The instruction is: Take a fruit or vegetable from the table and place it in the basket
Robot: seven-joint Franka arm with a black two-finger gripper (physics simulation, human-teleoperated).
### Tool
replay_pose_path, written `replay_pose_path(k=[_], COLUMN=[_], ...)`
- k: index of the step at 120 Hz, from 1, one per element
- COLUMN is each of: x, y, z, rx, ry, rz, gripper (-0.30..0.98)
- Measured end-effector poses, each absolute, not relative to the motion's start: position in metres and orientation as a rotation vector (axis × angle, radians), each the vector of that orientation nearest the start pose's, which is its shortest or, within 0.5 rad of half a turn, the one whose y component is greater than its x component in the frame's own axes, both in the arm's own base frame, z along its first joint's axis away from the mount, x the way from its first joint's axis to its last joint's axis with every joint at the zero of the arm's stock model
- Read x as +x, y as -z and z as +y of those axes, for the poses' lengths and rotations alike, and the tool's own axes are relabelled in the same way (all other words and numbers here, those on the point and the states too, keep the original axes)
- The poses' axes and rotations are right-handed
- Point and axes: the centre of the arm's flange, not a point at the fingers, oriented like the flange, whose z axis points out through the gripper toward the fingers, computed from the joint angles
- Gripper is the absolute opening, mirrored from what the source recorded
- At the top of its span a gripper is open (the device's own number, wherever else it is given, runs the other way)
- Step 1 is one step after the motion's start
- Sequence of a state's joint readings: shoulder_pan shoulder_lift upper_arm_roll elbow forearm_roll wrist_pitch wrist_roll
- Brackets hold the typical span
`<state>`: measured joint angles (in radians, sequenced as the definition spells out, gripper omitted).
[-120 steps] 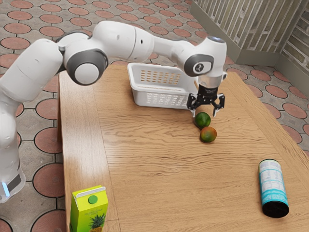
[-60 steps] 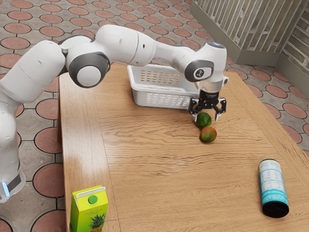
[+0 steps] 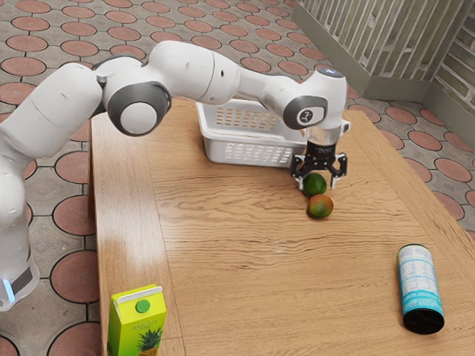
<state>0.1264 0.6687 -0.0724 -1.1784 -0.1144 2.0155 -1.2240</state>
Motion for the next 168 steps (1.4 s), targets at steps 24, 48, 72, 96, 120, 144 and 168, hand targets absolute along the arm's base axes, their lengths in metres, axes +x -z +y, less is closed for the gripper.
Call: replay_pose_path(k=[24,48,72,96,120,144,168], x=[0.757,0.756,0.748,0.679,0.632,0.619,0.619], y=[-0.407,-0.408,-0.451,-0.541,-0.555,-0.539,-0.522], z=[0.051,0.051,0.048,0.102,0.194,0.245,0.260], rx=[-2.633,-2.630,-2.647,-2.524,-2.326,-2.246,-2.239], ry=[0.074,0.073,0.151,0.298,0.332,0.303,0.262], rz=[-2.097,-2.103,-2.111,-2.210,-2.369,-2.425,-2.437], gripper=[0.53,0.38,0.37,0.37,0.36,0.36,0.36])
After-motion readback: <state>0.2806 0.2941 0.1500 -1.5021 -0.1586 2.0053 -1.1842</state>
